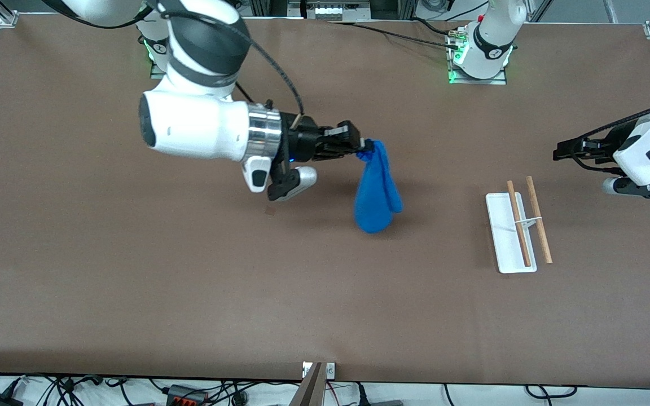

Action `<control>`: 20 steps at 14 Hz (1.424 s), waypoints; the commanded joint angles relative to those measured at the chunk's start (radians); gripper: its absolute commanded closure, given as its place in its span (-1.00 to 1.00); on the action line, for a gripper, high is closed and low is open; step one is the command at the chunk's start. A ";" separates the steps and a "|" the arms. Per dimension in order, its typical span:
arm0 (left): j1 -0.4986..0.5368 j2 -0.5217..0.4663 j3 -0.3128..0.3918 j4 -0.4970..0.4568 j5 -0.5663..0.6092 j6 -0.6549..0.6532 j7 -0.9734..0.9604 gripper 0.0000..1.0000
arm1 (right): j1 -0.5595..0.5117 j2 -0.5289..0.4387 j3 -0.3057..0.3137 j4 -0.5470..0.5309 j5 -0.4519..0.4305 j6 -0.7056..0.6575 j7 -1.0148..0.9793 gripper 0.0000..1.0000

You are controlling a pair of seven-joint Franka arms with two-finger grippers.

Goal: Pass towel and hang on rack
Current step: 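Lift the blue towel with the right gripper toward the table's middle, then hold the towel up with the right gripper while the left gripper approaches it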

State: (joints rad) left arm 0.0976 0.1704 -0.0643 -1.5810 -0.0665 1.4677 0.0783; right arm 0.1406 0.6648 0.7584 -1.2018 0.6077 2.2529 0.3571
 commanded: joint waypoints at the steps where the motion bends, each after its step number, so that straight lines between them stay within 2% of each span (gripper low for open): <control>1: -0.009 0.037 -0.006 0.035 0.001 -0.040 0.023 -1.00 | 0.042 0.015 0.001 0.022 0.049 0.060 0.005 1.00; 3: -0.010 0.063 -0.006 0.035 -0.067 -0.035 0.111 -1.00 | 0.065 0.015 0.001 0.022 0.049 0.106 0.008 1.00; 5: -0.024 0.081 -0.018 0.018 -0.085 0.046 0.382 -1.00 | 0.074 0.015 -0.001 0.022 0.046 0.119 0.016 1.00; 8: -0.044 0.153 -0.035 0.006 -0.093 0.101 0.695 -1.00 | 0.073 0.015 -0.001 0.019 0.044 0.119 0.016 1.00; 12: -0.045 0.182 -0.083 -0.065 -0.143 0.190 0.974 -1.00 | 0.076 0.015 -0.002 0.014 0.041 0.140 0.016 1.00; 14: -0.035 0.181 -0.136 -0.169 -0.176 0.334 1.090 -1.00 | 0.080 0.015 -0.002 0.013 0.038 0.145 0.014 1.00; 15: -0.023 0.179 -0.153 -0.216 -0.220 0.395 1.165 -1.00 | 0.082 0.015 -0.002 0.013 0.037 0.145 0.014 1.00; 16: -0.016 0.182 -0.154 -0.243 -0.318 0.411 1.236 -1.00 | 0.082 0.015 -0.002 0.013 0.037 0.145 0.013 1.00; 18: 0.002 0.202 -0.154 -0.275 -0.496 0.414 1.413 -0.99 | 0.080 0.015 -0.002 0.013 0.037 0.146 0.008 1.00; 20: 0.010 0.263 -0.154 -0.277 -0.622 0.413 1.584 -0.98 | 0.080 0.015 -0.002 0.013 0.037 0.146 0.008 1.00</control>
State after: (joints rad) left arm 0.0760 0.3924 -0.2019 -1.8463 -0.5813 1.8690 1.4997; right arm 0.2117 0.6738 0.7572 -1.2017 0.6369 2.3871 0.3611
